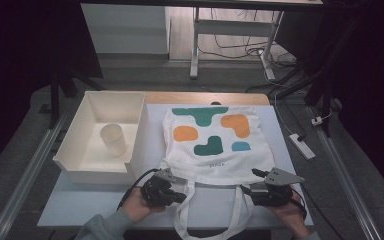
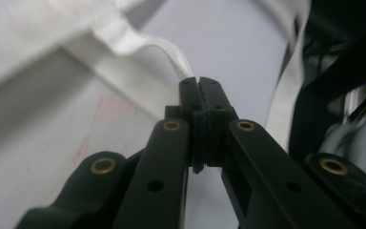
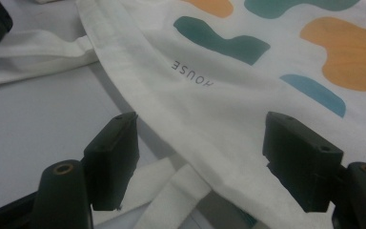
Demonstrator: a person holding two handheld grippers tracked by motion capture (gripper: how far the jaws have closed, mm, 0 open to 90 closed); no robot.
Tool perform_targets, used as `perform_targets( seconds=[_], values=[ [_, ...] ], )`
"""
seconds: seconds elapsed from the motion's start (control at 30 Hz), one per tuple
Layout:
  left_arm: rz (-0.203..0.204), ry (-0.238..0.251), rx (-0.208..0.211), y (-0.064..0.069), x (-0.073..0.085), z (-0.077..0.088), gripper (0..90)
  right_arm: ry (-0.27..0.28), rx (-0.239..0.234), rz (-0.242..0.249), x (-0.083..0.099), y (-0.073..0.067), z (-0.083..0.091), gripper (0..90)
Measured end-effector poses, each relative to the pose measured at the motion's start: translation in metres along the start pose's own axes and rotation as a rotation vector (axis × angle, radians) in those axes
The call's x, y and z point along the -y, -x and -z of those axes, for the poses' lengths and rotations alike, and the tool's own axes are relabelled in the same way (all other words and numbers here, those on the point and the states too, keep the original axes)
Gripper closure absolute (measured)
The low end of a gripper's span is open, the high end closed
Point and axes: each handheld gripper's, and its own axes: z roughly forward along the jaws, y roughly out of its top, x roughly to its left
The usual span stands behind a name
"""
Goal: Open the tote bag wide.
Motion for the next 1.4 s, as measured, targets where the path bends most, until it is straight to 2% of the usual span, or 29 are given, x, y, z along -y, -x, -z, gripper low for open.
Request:
perform_targets(
  seconds=[0.1,0.2,0.27,0.33,0.37,0.47,0.6,0.67,0.7,0.73,1.0,1.17,1.3,1.4],
  values=[
    [0.012,0.066,0.023,-0.001,-0.006,0.008,89.1,-0.002,-0.011,0.008,-0.002,-0.002,-0.001,27.8],
    [0.025,0.116,-0.002,-0.005,-0.011,0.014,89.1,-0.003,-0.029,0.016,-0.004,-0.005,-0.002,27.8],
    [0.056,0.163,-0.038,-0.014,-0.016,0.015,89.1,-0.001,-0.047,0.021,-0.006,-0.008,-0.004,27.8],
    [0.068,0.179,-0.039,-0.017,-0.018,0.015,89.1,-0.009,-0.066,0.032,-0.008,-0.012,-0.006,27.8],
    [0.075,0.200,-0.057,-0.021,-0.022,0.015,89.1,-0.012,-0.080,0.038,-0.009,-0.015,-0.007,27.8],
    [0.081,0.225,-0.080,-0.026,-0.028,0.015,89.1,-0.023,-0.128,0.060,-0.013,-0.025,-0.012,27.8],
    [0.089,0.234,-0.107,-0.032,-0.037,0.013,89.2,-0.050,-0.194,0.086,-0.019,-0.041,-0.020,27.6],
    [0.092,0.237,-0.117,-0.035,-0.041,0.011,89.1,-0.063,-0.244,0.096,-0.021,-0.051,-0.025,27.9],
    [0.092,0.237,-0.117,-0.035,-0.041,0.011,89.2,-0.063,-0.244,0.096,-0.021,-0.051,-0.025,27.9],
    [0.092,0.234,-0.125,-0.037,-0.043,0.010,89.1,-0.088,-0.291,0.116,-0.023,-0.062,-0.031,27.9],
    [0.116,0.233,-0.136,-0.046,-0.043,0.007,89.2,-0.151,-0.410,0.167,-0.026,-0.094,-0.048,28.2],
    [0.118,0.230,-0.135,-0.048,-0.043,0.004,89.1,-0.179,-0.450,0.190,-0.027,-0.106,-0.056,29.4],
    [0.125,0.225,-0.133,-0.051,-0.043,0.001,89.1,-0.211,-0.444,0.214,-0.025,-0.111,-0.063,30.7],
    [0.127,0.229,-0.128,-0.051,-0.042,0.003,89.1,-0.213,-0.448,0.213,-0.024,-0.113,-0.064,34.4]
  ],
)
